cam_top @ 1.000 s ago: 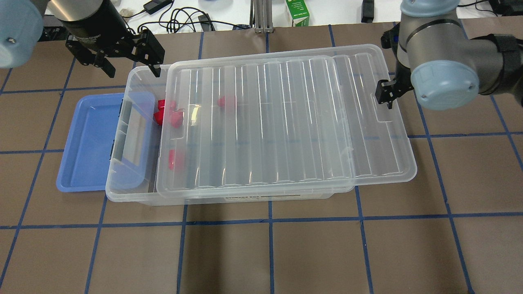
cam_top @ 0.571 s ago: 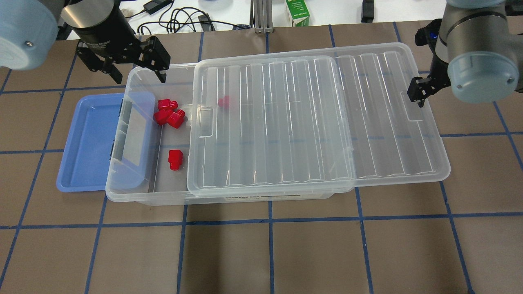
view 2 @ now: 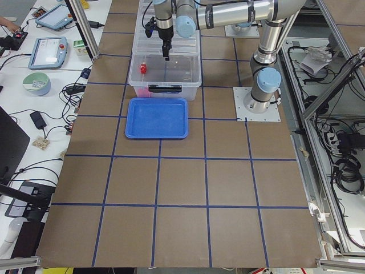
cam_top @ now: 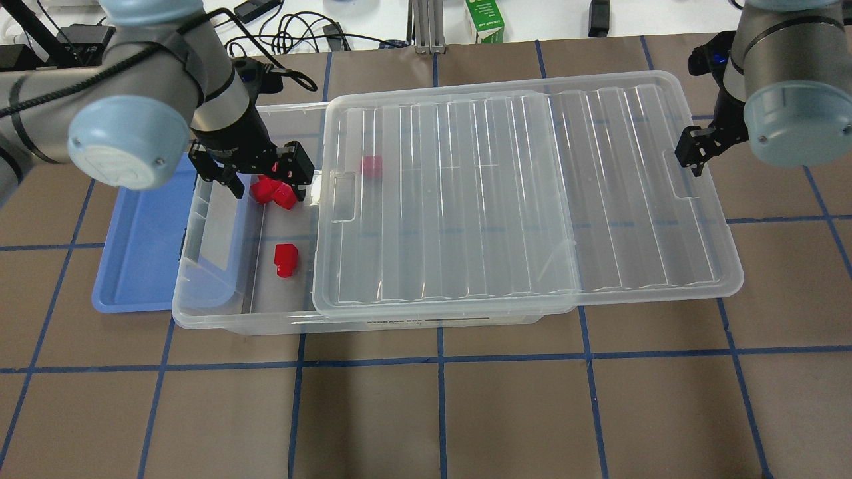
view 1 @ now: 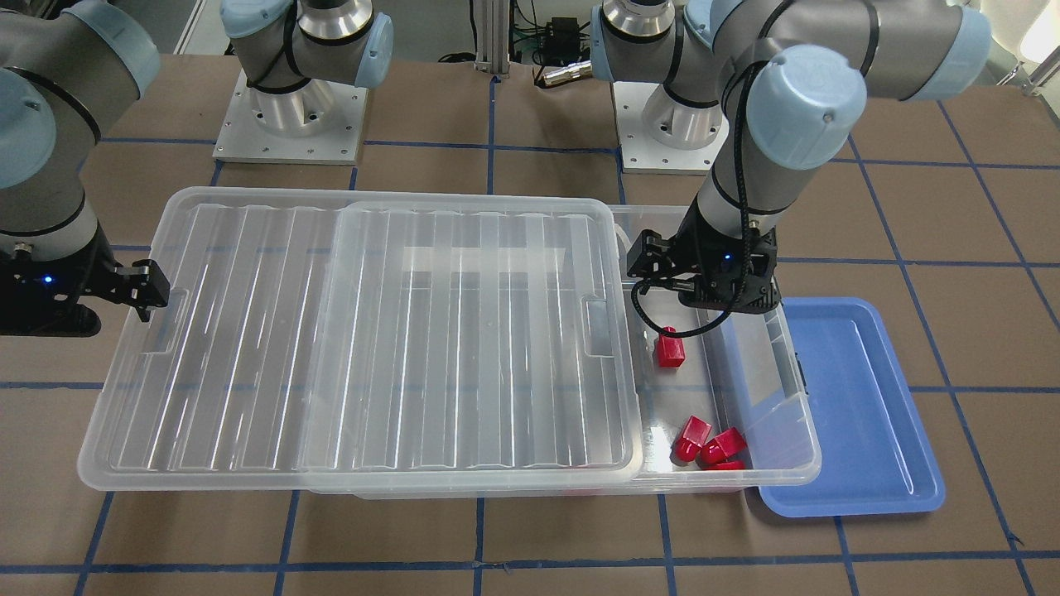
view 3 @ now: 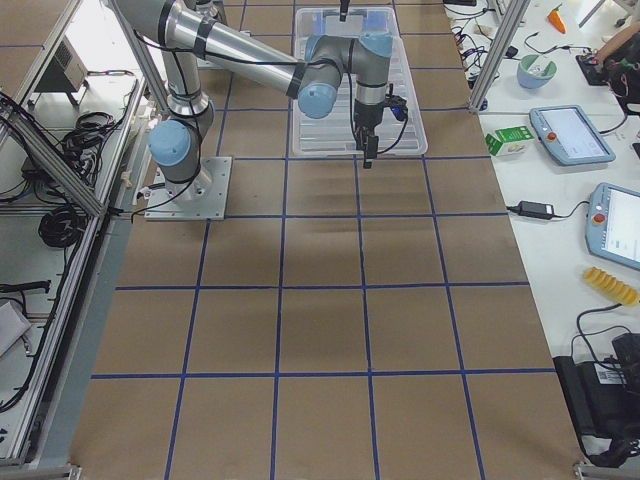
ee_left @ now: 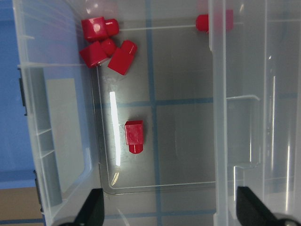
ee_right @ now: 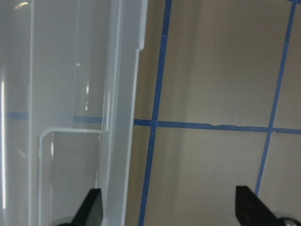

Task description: Place red block in blue tray from box

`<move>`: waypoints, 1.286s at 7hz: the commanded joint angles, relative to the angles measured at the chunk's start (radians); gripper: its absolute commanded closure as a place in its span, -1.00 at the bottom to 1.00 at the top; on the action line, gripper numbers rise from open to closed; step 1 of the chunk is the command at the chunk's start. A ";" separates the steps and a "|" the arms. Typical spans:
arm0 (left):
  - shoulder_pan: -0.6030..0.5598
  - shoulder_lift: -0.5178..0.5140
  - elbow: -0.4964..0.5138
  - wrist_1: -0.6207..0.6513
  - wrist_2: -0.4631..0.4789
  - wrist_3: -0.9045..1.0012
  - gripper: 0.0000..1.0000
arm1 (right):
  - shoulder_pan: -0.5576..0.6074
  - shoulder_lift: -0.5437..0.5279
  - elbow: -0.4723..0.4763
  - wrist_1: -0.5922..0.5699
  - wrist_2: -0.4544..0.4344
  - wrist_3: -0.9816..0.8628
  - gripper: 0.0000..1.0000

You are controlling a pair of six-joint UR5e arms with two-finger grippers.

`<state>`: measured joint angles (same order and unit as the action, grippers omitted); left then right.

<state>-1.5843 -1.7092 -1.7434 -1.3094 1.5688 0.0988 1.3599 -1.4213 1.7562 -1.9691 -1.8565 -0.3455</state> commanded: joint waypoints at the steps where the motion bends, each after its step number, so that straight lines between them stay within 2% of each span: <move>1: 0.029 -0.019 -0.129 0.180 -0.001 0.047 -1.00 | 0.004 -0.008 -0.003 0.003 0.013 0.005 -1.00; 2: 0.030 -0.029 -0.128 0.182 -0.010 0.032 -1.00 | 0.017 -0.039 -0.029 0.031 0.125 0.005 -1.00; 3: 0.032 -0.039 -0.136 0.182 -0.009 0.015 -1.00 | 0.037 -0.088 -0.055 0.111 0.237 0.019 -1.00; 4: 0.033 -0.049 -0.137 0.180 -0.007 -0.010 -1.00 | 0.079 -0.155 -0.075 0.190 0.253 0.089 -1.00; 5: 0.035 -0.062 -0.154 0.182 -0.006 -0.046 -1.00 | 0.125 -0.180 -0.107 0.211 0.307 0.144 -1.00; 7: 0.038 -0.085 -0.166 0.190 -0.009 -0.088 -1.00 | 0.211 -0.147 -0.200 0.307 0.312 0.305 -1.00; 9: 0.059 -0.101 -0.179 0.190 -0.009 -0.094 -1.00 | 0.212 -0.113 -0.278 0.357 0.307 0.327 -1.00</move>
<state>-1.5364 -1.8008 -1.9159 -1.1204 1.5600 0.0091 1.5664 -1.5593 1.5321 -1.6506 -1.5473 -0.0404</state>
